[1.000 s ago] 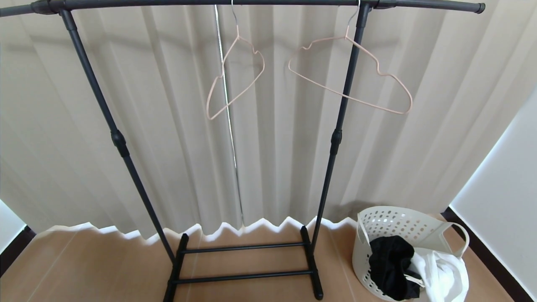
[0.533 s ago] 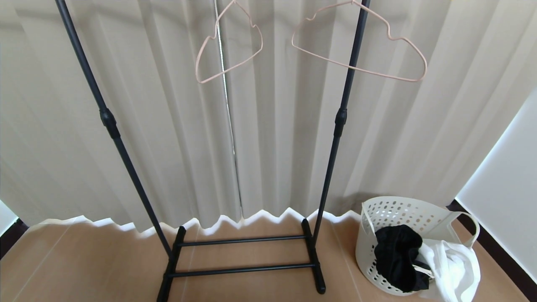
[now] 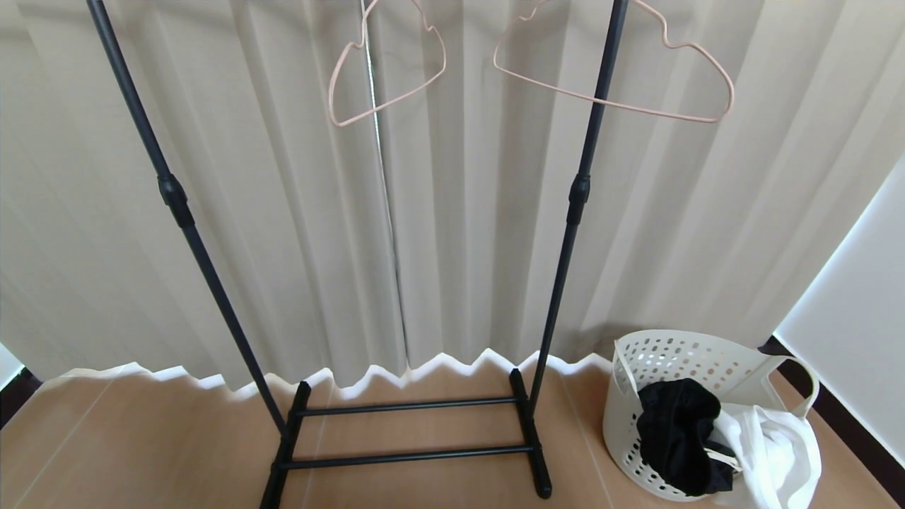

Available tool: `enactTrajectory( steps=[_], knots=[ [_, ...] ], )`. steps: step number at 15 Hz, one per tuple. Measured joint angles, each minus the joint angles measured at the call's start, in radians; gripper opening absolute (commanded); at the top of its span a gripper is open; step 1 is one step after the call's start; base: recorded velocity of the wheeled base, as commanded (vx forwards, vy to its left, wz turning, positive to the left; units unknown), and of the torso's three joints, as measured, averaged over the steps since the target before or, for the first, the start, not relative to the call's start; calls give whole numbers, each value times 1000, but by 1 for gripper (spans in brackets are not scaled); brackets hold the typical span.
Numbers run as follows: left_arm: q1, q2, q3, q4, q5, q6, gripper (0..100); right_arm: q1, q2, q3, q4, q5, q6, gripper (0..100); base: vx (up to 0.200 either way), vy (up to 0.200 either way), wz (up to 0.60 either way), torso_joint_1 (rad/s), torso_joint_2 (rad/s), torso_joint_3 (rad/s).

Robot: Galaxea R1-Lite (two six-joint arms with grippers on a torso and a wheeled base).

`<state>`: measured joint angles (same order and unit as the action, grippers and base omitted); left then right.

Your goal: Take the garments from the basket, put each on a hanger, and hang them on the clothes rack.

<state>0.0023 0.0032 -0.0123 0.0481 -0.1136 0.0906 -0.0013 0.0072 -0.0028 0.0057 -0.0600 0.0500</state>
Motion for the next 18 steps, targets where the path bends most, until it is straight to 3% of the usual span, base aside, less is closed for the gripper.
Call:
enactTrajectory(
  steps=[3, 7, 13, 15, 18],
  knots=[
    [0, 0, 0, 1, 0, 0, 100, 0, 0, 0, 0, 0, 0, 100, 0, 0, -600, 1, 4, 12],
    [1, 0, 0, 0, -3, 1, 100, 1, 0, 0, 1, 0, 1, 100, 0, 0, 0, 0, 0, 0],
    [0, 0, 0, 0, -3, 3, 100, 1, 0, 0, 0, 0, 0, 100, 200, 0, 0, 1, 2, 2],
    [1, 0, 0, 0, -1, 1, 100, 1, 0, 0, 0, 0, 1, 100, 0, 0, 0, 0, 0, 0],
    [0, 0, 0, 0, 0, 0, 100, 0, 0, 0, 0, 0, 0, 100, 0, 0, -600, 7, 149, 159]
  ],
)
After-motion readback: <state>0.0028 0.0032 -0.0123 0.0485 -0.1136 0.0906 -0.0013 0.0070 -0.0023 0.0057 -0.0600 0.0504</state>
